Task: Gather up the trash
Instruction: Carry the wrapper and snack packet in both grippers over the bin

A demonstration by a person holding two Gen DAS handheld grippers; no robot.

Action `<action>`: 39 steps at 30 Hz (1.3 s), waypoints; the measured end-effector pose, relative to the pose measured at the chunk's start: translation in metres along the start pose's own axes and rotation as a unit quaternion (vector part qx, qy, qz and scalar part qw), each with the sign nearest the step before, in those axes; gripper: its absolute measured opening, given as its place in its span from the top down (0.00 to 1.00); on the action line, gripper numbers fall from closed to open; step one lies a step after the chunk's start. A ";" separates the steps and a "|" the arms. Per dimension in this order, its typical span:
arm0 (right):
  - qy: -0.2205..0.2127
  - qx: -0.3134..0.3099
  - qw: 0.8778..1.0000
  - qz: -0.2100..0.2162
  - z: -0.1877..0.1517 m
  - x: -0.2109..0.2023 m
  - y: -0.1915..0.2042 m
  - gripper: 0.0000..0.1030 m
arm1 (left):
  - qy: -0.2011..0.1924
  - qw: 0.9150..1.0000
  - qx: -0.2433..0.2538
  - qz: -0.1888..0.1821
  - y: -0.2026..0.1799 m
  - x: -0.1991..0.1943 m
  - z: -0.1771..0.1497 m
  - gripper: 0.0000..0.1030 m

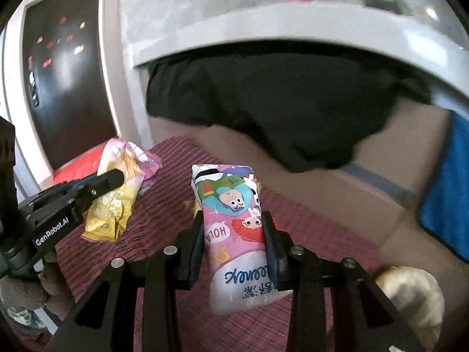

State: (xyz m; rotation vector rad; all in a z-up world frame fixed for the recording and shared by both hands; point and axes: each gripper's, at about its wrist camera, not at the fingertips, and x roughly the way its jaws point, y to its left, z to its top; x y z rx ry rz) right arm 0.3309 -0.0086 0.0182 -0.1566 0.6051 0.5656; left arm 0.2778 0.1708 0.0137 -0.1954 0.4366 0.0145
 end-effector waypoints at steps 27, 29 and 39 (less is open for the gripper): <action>-0.110 0.132 0.973 -0.156 -0.088 -0.165 -0.181 0.68 | -0.023 0.981 0.123 -0.151 -0.264 -0.002 -0.022 0.92; -0.110 0.139 0.971 -0.160 -0.093 -0.166 -0.188 0.68 | -0.023 0.979 0.129 -0.156 -0.274 -0.001 -0.026 0.92; -0.105 0.173 0.965 -0.167 -0.123 -0.164 -0.219 0.68 | -0.007 0.975 0.140 -0.171 -0.299 0.016 -0.046 0.92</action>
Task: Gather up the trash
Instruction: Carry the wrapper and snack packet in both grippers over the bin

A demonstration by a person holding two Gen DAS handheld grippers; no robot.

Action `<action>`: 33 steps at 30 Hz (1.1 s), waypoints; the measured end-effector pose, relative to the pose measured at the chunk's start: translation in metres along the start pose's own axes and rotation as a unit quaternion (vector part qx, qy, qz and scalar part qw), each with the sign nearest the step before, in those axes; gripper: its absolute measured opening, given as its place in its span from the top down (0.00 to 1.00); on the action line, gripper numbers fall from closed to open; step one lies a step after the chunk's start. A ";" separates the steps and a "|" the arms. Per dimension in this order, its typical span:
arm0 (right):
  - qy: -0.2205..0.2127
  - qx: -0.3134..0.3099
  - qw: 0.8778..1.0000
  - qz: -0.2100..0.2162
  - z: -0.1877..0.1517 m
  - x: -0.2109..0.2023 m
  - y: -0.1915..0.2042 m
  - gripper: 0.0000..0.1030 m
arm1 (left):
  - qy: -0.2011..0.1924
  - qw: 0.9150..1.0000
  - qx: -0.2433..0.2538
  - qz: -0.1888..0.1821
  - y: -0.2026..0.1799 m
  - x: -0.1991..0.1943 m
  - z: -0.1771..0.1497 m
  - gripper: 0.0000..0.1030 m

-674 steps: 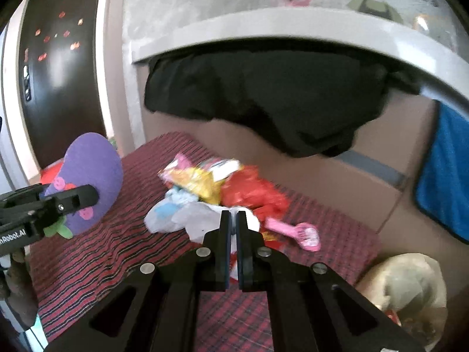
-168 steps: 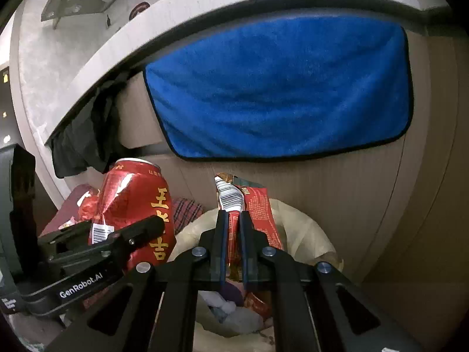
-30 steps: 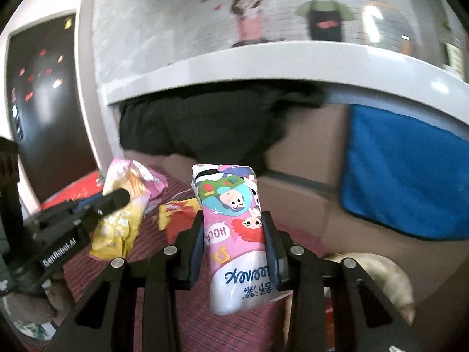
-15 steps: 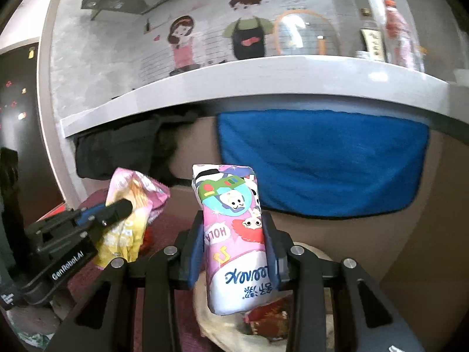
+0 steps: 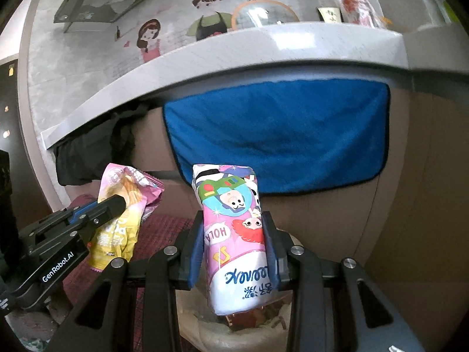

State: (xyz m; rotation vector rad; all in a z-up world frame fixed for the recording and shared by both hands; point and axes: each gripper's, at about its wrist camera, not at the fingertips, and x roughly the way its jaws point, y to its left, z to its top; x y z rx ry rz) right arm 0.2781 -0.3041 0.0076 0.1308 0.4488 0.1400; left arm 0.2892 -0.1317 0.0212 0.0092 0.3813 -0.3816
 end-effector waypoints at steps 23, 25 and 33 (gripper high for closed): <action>0.037 0.019 0.999 -0.005 -0.036 0.037 -0.022 0.68 | 0.046 0.999 -0.012 -0.008 0.000 0.042 -0.036 0.92; 0.041 0.020 0.999 -0.003 -0.035 0.042 -0.021 0.68 | 0.050 0.999 -0.011 -0.010 0.000 0.045 -0.039 0.92; 0.052 0.020 0.998 -0.004 -0.038 0.053 -0.021 0.68 | 0.070 0.997 -0.020 -0.014 0.004 0.057 -0.045 0.92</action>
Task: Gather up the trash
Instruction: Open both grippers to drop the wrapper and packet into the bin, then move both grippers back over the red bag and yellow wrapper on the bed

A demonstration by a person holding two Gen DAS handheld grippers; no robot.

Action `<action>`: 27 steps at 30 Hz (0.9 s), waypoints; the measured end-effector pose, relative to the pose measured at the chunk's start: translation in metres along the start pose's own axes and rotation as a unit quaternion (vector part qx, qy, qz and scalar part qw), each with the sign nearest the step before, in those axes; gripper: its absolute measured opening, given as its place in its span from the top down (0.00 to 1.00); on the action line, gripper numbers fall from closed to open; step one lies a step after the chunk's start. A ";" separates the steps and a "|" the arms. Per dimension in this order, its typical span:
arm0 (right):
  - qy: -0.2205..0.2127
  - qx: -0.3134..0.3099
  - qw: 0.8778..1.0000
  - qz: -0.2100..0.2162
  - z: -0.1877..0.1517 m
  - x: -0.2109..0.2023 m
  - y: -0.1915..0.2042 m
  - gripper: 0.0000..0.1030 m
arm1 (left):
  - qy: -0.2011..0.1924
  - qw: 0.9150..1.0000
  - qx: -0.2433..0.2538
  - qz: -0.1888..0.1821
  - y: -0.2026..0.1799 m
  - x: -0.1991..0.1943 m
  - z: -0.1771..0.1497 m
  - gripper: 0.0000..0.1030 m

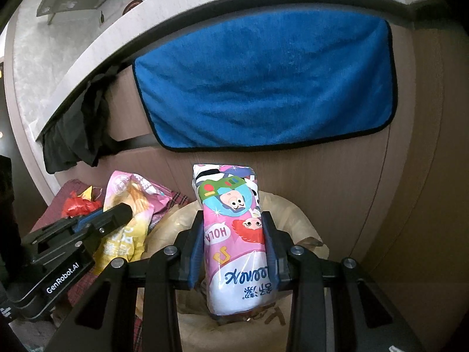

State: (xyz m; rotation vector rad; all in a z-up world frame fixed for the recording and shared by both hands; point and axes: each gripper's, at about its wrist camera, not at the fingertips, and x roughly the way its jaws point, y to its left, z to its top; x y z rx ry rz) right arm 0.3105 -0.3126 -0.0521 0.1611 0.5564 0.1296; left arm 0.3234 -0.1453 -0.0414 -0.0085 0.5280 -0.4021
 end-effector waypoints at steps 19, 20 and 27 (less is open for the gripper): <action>0.010 0.004 1.000 -0.010 0.000 0.017 0.000 0.62 | 0.028 0.998 -0.038 -0.037 0.016 0.012 0.002 0.43; 0.009 0.003 1.000 -0.012 0.000 0.016 0.000 0.62 | 0.027 0.998 -0.036 -0.034 0.016 0.011 0.002 0.43; 0.003 -0.009 1.000 -0.028 0.003 0.010 0.004 0.62 | 0.021 0.999 -0.039 -0.024 0.021 0.002 0.006 0.43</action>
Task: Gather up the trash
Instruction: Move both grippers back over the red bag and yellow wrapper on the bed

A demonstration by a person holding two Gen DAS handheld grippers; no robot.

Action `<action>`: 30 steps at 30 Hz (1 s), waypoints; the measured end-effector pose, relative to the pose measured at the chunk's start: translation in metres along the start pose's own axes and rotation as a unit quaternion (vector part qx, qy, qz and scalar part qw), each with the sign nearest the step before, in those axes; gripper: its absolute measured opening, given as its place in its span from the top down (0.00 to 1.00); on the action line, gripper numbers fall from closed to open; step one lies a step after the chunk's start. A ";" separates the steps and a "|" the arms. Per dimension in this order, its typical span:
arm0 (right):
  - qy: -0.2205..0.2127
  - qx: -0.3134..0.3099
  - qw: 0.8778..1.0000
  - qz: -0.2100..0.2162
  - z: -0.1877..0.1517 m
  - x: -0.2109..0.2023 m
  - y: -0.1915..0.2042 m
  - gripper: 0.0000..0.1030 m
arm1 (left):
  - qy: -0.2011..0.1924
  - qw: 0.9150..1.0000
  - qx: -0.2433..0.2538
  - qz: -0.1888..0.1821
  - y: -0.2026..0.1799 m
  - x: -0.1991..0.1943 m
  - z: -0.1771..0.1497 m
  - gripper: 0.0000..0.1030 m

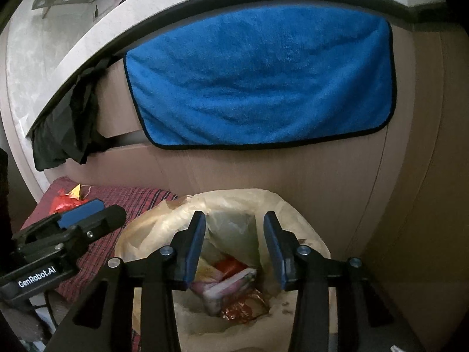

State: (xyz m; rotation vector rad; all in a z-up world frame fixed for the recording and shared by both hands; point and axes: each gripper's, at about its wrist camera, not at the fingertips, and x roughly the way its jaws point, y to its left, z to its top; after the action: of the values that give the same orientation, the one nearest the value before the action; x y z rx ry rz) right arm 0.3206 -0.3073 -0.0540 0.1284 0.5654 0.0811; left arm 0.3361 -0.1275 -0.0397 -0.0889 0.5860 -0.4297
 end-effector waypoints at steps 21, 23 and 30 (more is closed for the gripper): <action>-0.002 -0.056 0.997 0.044 0.008 -0.007 0.077 0.62 | -0.020 0.994 -0.071 0.084 0.130 -0.072 -0.004 0.43; 0.006 -0.067 0.996 0.061 0.008 0.000 0.095 0.62 | -0.023 0.991 -0.095 0.094 0.158 -0.081 -0.009 0.43; 0.042 -0.130 0.984 0.118 -0.002 0.032 0.176 0.62 | -0.048 0.975 -0.158 0.150 0.259 -0.122 -0.020 0.43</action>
State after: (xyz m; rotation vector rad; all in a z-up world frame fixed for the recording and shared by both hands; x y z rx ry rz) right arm 0.3391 -0.1299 -0.0474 -0.0644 0.6171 0.3904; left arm 0.3292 0.1593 -0.0460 -0.3202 0.5577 -0.0362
